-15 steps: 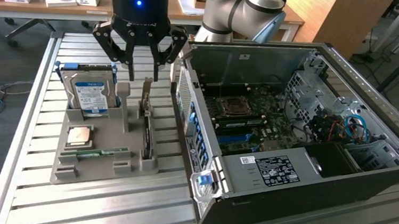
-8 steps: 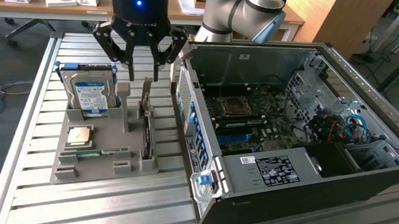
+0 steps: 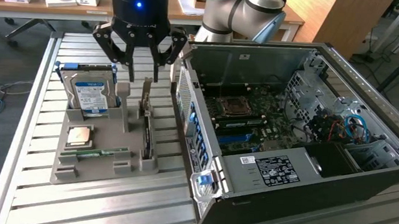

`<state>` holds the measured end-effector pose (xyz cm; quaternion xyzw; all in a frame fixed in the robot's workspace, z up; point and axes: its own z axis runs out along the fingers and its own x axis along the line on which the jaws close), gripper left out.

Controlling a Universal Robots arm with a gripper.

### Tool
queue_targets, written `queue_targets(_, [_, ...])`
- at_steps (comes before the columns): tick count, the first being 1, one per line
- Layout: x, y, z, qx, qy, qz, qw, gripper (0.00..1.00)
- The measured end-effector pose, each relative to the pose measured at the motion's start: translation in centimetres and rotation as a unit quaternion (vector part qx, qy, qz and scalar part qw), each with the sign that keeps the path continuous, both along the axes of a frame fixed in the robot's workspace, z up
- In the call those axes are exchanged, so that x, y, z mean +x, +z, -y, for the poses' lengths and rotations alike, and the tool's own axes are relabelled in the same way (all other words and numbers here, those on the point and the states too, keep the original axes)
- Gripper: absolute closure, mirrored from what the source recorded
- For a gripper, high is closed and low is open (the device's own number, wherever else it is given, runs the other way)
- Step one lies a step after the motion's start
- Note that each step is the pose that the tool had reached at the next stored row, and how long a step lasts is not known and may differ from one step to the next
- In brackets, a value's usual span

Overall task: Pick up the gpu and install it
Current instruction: 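Pick up the gpu and move the gpu toward the slot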

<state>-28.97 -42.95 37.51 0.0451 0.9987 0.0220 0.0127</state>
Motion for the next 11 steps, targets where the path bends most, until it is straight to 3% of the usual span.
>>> queue_targets(11, [0.0, -1.74, 0.00, 0.0000, 0.000, 0.0000, 1.0000, 0.53])
